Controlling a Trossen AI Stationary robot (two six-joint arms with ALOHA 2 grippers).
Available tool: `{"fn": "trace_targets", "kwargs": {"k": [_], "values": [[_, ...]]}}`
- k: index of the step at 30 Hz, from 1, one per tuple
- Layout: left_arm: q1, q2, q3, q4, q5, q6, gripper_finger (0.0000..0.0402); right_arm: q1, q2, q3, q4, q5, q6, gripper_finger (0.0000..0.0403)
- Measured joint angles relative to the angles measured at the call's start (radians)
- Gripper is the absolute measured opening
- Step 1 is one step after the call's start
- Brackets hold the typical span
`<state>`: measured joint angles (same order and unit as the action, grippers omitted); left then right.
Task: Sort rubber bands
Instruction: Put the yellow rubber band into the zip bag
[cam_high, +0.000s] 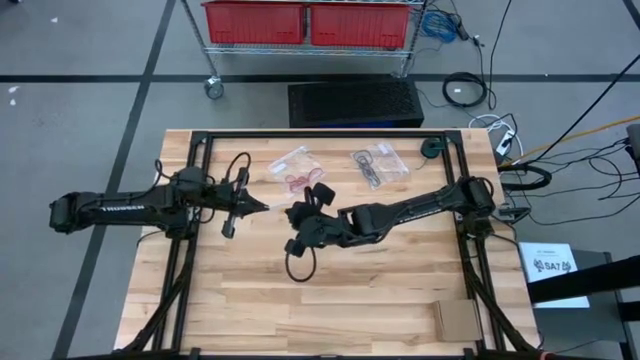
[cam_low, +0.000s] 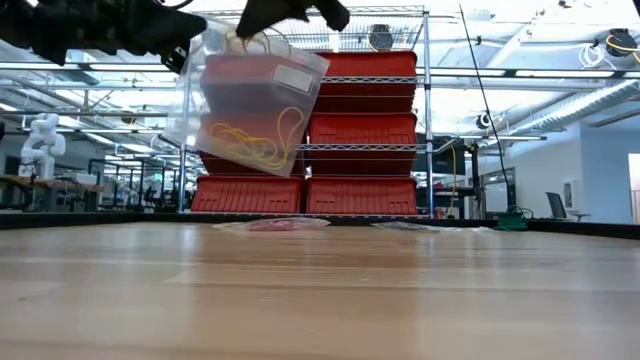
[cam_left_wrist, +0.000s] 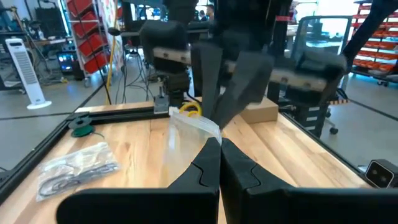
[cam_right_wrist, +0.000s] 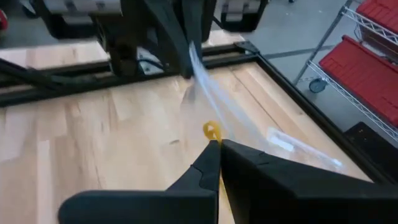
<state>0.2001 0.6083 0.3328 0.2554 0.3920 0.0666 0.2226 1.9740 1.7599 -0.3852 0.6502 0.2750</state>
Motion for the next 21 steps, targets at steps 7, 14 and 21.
{"fn": "trace_targets", "kwargs": {"k": [7,14,21], "values": [[0.0,0.0,0.0,-0.005,0.0,0.009,0.0001,0.016,-0.041,0.001,0.012,0.006,-0.017,0.0],[0.0,0.0,0.0,-0.005,0.0,0.009,0.0001,0.012,-0.046,0.001,-0.027,0.006,-0.008,0.0],[0.0,0.0,0.0,-0.005,-0.001,0.009,0.0001,-0.001,-0.046,0.001,-0.068,0.029,0.004,0.0]]}}
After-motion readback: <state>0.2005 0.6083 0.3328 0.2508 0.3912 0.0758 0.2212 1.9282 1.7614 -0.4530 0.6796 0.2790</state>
